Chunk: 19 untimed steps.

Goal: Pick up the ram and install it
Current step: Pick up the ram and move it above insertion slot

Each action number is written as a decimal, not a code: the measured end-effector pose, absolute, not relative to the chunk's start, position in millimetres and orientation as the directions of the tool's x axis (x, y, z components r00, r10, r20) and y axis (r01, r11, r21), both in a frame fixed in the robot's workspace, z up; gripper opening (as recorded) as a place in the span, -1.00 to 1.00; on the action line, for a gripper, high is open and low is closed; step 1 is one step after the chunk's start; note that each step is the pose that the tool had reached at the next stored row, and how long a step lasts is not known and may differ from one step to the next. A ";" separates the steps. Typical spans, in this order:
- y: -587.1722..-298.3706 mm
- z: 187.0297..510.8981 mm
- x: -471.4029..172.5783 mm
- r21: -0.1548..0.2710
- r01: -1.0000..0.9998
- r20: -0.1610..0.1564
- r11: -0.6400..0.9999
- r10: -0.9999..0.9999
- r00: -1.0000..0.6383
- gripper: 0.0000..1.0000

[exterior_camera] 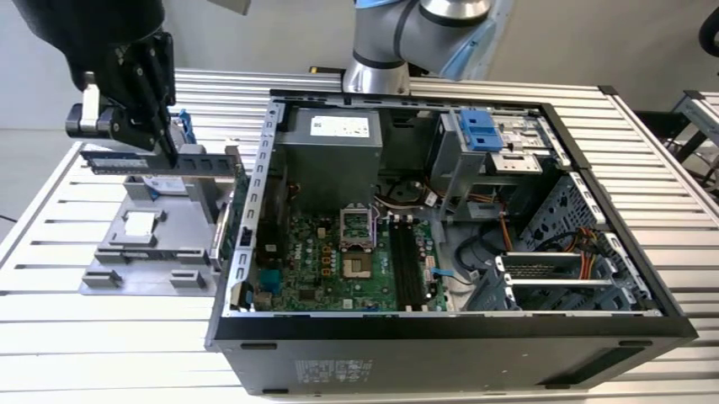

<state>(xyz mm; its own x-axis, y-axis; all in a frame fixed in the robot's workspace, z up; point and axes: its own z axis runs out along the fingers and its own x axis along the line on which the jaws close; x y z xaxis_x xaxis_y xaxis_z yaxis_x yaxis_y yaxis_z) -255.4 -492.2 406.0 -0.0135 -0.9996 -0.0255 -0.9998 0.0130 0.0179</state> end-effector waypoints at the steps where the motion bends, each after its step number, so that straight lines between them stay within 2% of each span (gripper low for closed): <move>1: -492.2 406.0 -252.9 0.018 -1.000 -0.026 0.013 -1.000 -0.013 -1.00; 19: -492.2 406.0 -208.8 0.022 -1.000 -0.025 0.013 -1.000 -0.014 -1.00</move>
